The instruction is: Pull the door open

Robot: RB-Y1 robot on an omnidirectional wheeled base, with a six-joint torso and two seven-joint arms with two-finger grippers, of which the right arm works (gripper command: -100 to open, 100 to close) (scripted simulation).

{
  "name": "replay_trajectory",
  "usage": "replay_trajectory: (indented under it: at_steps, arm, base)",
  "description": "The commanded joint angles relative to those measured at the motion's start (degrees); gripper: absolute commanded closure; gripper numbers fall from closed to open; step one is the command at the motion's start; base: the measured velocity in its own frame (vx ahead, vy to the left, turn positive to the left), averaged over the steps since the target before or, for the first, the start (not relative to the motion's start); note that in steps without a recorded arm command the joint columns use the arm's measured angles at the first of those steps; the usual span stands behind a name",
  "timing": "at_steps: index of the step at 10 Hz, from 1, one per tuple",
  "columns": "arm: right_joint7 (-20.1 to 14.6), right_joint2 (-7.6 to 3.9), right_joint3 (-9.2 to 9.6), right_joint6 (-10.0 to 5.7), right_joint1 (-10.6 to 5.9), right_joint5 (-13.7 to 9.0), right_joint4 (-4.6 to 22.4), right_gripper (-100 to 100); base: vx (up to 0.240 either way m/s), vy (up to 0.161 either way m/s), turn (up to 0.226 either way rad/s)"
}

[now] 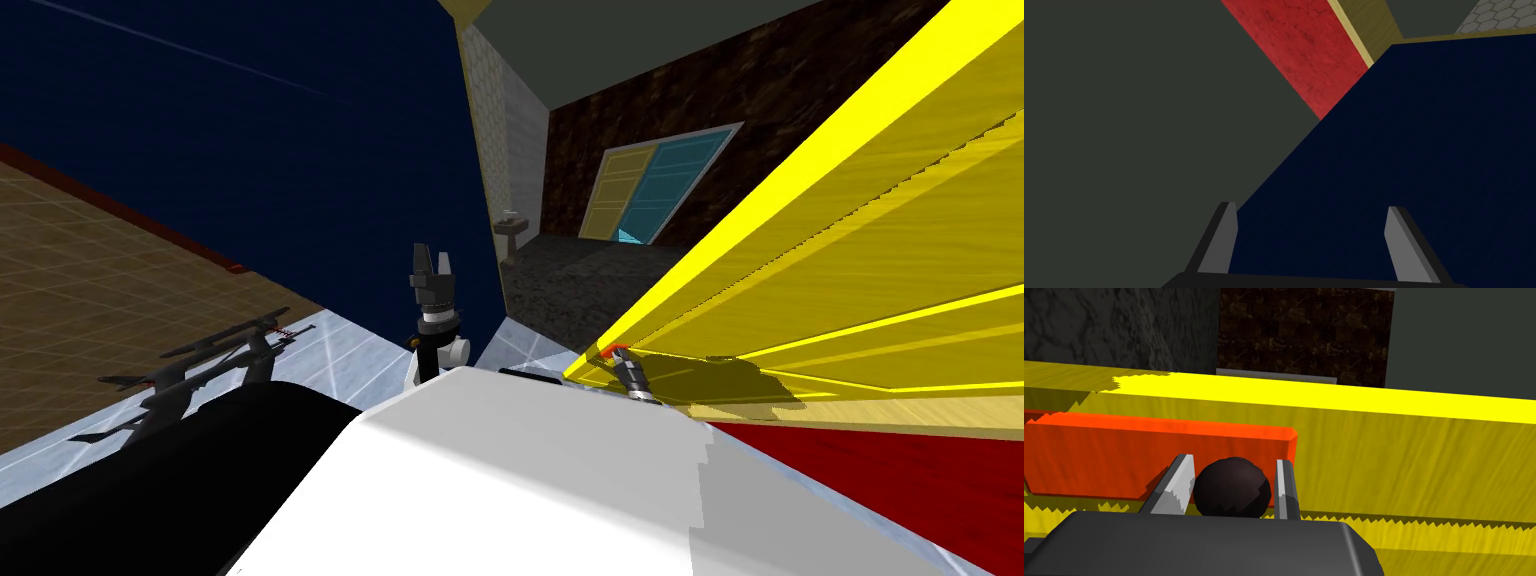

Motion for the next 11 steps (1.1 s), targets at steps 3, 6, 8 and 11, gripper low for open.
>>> replay_trajectory:
  at_steps: [3, 6, 8, 11]
  arm:
    - [-0.93, -1.0, 0.98, -2.28, 1.19, 0.25, 0.72, 100]
    - [-1.95, -2.27, 1.93, -4.99, 2.32, 0.44, 1.49, 100]
    - [-2.43, -2.86, 2.36, -6.25, 2.84, 0.53, 1.85, 100]
    - [-2.84, -3.31, 2.86, -6.91, 3.45, 0.65, 1.89, 100]
  base:
    - [-0.157, -0.03, 0.12]
    - [-0.223, -0.081, 0.154]
    - [-0.165, -0.04, 0.088]
    - [-0.143, -0.039, 0.095]
